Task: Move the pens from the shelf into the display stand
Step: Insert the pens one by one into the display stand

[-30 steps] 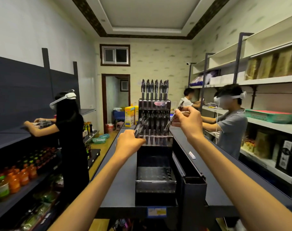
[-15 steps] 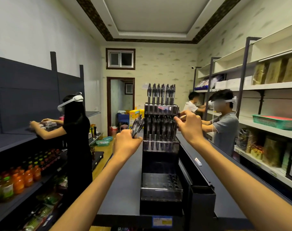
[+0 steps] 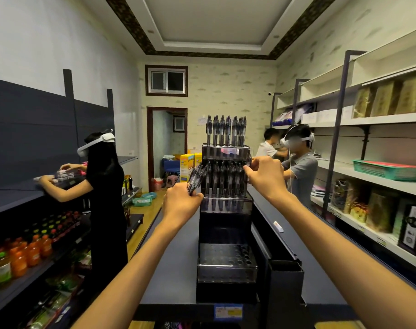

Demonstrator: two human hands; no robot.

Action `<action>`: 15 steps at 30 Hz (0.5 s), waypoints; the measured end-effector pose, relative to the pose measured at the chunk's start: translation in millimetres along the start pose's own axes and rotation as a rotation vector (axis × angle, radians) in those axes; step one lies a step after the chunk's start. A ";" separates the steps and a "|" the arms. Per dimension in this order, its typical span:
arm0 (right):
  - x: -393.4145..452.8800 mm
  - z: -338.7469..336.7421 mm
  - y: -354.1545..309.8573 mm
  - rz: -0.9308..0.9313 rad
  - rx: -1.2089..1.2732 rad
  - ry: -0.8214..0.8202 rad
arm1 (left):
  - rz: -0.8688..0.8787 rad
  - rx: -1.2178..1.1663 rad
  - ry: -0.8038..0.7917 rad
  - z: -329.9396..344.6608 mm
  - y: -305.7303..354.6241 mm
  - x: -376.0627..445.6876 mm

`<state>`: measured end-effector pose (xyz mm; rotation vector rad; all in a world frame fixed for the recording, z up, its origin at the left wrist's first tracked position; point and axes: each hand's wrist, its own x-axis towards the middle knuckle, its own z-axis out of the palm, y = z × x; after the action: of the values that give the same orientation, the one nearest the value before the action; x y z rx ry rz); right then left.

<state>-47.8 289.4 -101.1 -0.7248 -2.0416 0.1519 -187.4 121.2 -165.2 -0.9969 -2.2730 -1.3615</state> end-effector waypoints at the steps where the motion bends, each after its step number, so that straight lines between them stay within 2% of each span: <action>1: 0.5 -1.0 -0.5 0.000 -0.007 -0.013 | -0.002 -0.001 -0.004 0.4 0.4 -0.5; 5: 1.8 -4.4 1.6 0.004 -0.024 -0.038 | -0.006 -0.012 -0.004 -0.2 1.0 -1.4; 9: -6.9 5.1 5.3 -0.067 -0.014 -0.093 | 0.000 -0.010 0.005 -2.4 -0.2 -2.1; 15: -15.8 11.2 10.2 -0.001 -0.077 -0.187 | -0.005 -0.014 -0.004 -6.0 -1.2 -4.4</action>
<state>-46.2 291.0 -122.9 -0.7819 -2.2362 0.1464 -185.7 113.9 -165.5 -0.9995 -2.2737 -1.3805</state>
